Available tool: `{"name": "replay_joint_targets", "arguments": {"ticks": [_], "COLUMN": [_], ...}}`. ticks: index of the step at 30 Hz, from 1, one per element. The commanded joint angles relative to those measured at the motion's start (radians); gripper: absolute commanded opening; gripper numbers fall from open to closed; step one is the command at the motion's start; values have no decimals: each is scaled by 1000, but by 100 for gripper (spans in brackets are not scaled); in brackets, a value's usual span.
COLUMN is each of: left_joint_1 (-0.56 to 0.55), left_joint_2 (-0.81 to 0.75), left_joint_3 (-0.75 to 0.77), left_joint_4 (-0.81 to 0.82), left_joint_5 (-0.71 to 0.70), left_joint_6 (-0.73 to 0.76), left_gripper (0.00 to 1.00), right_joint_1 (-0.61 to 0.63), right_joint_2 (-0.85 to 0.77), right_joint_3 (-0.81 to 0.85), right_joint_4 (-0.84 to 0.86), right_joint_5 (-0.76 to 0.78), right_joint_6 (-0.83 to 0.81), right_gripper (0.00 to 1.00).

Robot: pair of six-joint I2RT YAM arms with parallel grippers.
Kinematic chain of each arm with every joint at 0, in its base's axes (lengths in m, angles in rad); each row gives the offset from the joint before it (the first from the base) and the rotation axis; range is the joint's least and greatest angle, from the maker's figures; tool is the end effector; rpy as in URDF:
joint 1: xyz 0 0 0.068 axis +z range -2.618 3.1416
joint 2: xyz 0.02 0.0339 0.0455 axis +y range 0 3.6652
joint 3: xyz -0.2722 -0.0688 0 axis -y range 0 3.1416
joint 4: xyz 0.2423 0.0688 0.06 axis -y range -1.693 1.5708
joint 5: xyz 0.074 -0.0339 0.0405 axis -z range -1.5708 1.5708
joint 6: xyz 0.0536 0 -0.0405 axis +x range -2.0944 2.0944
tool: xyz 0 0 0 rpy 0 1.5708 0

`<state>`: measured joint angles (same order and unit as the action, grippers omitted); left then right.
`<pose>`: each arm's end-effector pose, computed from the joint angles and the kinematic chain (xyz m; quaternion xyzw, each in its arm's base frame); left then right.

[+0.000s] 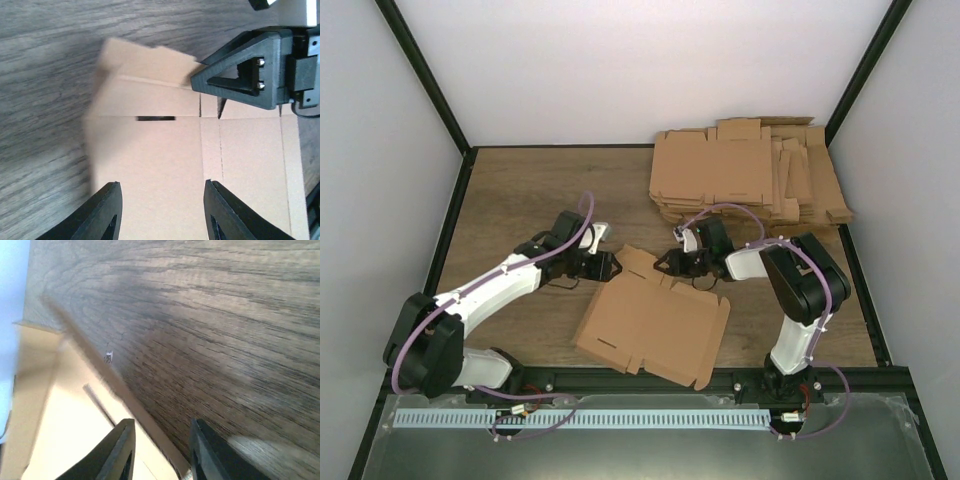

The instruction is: Fold the paper box

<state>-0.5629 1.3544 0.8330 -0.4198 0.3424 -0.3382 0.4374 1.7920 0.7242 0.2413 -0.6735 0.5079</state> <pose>0.2228 -0.1619 0.2101 0.1575 0.9251 -0.2787 0.2041 0.2826 0.1691 0.1105 -0.0891 0.8829 0.4303 0.1654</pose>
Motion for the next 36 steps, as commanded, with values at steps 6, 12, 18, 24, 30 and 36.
{"name": "replay_joint_targets", "arguments": {"ticks": [6,12,18,24,30,36], "left_joint_1": [1,2,-2,-5,-10,-34], "left_joint_2": [5,8,89,165,201,217], "left_joint_3": [-21,1,9,21,24,55], "left_joint_4": [21,-94,-147,-158,-138,-162], "left_joint_5": [64,-150,-243,-258,-212,-216], "left_joint_6": [-11,34,16,16,22,44], "left_gripper": [57,66,59,48,37,20], "right_joint_1": [3,3,3,3,4,3], "right_joint_2": [-31,-39,-49,-68,-68,-92], "right_joint_3": [-18,-25,-26,-8,4,11], "right_joint_4": [48,45,34,-29,-62,-117], "right_joint_5": [13,33,50,78,91,114], "right_joint_6": [-81,-99,-105,-120,-122,-125], "right_gripper": [20,18,18,18,20,23]}}
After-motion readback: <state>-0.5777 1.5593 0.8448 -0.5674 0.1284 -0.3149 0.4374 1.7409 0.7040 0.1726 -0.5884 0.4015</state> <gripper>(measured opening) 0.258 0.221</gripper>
